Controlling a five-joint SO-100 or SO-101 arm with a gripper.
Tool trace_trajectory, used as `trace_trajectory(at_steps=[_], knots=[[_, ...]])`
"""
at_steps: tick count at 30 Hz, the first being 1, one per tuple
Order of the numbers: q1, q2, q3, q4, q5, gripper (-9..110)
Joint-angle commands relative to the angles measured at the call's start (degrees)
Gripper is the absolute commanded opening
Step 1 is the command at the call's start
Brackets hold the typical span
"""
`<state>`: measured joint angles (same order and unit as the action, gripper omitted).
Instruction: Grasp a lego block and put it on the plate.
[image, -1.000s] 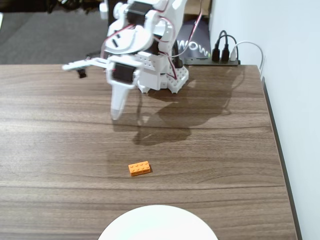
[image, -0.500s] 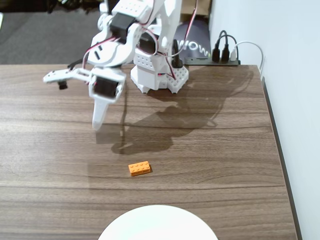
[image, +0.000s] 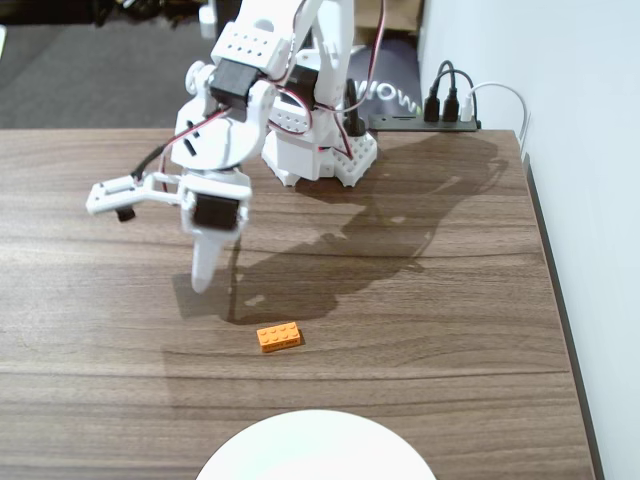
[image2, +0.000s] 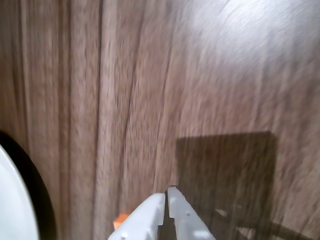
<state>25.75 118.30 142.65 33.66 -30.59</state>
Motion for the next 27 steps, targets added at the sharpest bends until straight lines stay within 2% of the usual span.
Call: trace_trajectory(at_steps=[1, 11, 27], knots=[[-2.1, -0.8, -2.7, -1.1, -1.0, 1], [-9.1, -5.4, -3.9, -1.5, -2.0, 1], [-11.2, -10.5, -7.8, -1.7, -5.4, 1]])
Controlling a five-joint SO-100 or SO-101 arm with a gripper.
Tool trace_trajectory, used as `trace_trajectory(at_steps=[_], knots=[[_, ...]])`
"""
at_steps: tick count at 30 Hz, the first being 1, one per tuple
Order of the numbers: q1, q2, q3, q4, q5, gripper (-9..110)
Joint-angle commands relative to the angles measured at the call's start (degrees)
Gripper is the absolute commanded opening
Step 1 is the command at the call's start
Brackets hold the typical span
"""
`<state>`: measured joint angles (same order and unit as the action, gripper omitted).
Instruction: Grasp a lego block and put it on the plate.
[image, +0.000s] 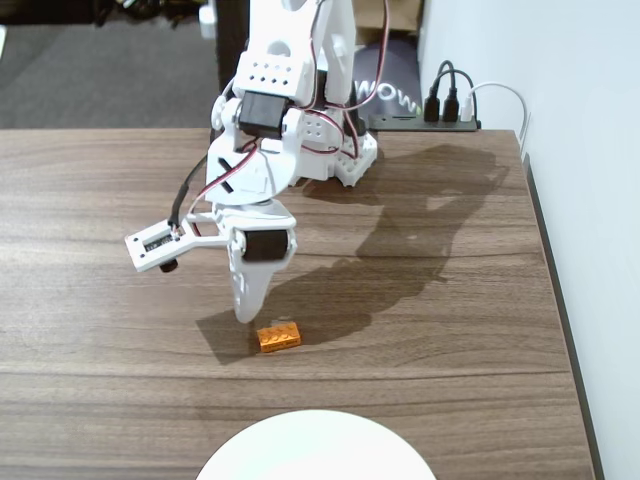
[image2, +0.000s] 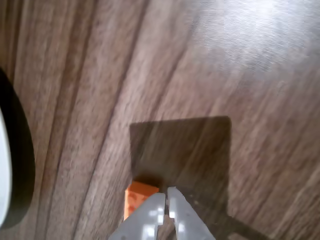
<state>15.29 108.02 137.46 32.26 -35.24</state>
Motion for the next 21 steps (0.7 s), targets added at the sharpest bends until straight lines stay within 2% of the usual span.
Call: trace_trajectory(at_steps=[1, 21], knots=[[-1.0, -0.8, -3.1, -0.1, -1.2, 1], [-3.5, -7.0, -9.4, 3.2, -1.9, 1]])
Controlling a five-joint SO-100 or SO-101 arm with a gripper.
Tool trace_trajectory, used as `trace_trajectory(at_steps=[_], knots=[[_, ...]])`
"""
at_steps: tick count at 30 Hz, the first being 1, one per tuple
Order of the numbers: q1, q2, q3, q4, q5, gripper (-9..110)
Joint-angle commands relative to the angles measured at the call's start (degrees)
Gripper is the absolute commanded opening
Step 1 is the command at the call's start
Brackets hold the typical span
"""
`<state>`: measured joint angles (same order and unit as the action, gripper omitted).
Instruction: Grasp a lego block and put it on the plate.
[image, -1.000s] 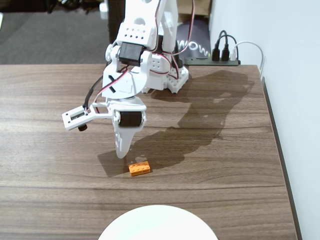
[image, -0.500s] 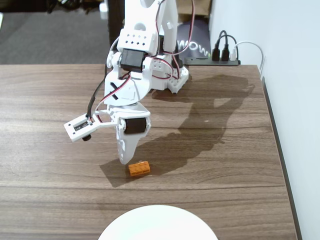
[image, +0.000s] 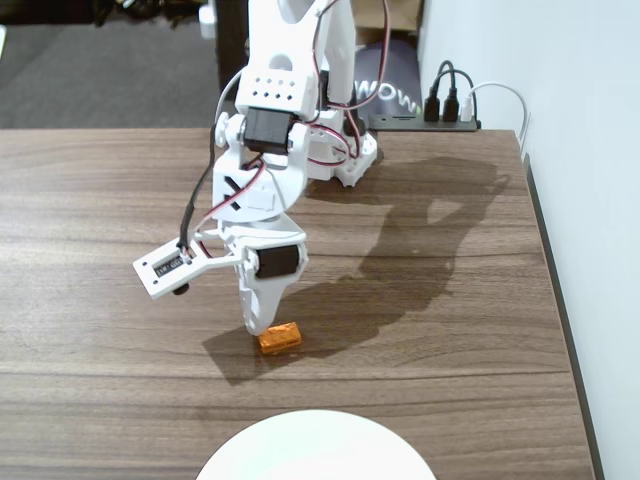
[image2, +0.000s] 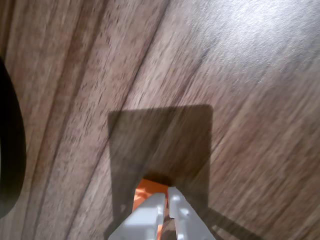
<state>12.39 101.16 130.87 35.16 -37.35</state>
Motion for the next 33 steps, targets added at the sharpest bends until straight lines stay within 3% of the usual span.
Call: trace_trajectory(at_steps=[1, 25, 33], knots=[[-1.0, -0.8, -3.3, 0.4, 0.3, 1], [-8.3, -6.2, -9.2, 1.8, -1.1, 1], [-11.0, -1.6, -13.3, 12.7, 1.9, 1]])
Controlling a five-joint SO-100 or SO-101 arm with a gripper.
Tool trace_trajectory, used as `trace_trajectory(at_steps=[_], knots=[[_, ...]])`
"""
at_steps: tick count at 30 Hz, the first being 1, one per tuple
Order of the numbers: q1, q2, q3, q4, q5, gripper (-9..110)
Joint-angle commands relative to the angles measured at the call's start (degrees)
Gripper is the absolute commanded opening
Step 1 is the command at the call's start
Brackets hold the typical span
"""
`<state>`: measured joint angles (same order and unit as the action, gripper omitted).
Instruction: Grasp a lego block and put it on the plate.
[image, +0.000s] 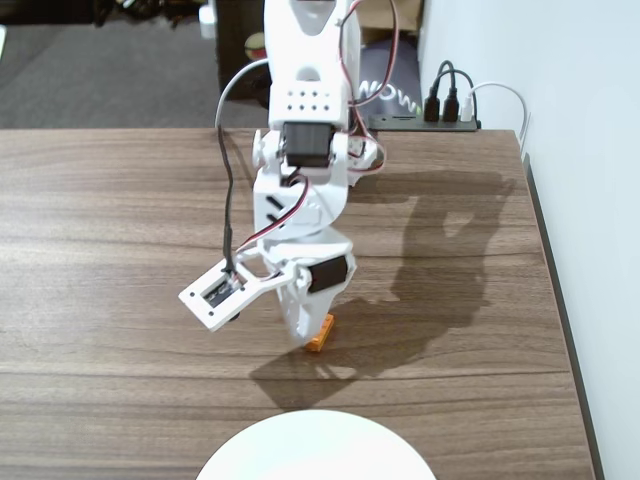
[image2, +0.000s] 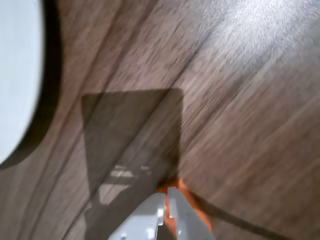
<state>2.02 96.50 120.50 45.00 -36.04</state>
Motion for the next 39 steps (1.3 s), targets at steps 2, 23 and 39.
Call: trace_trajectory(at_steps=[2, 23, 39], knots=[[-0.6, 4.0, -4.2, 5.8, 0.8, 1], [1.7, 6.1, -8.0, 19.9, -29.9, 1], [1.2, 4.0, -9.1, 22.8, -36.8, 13]])
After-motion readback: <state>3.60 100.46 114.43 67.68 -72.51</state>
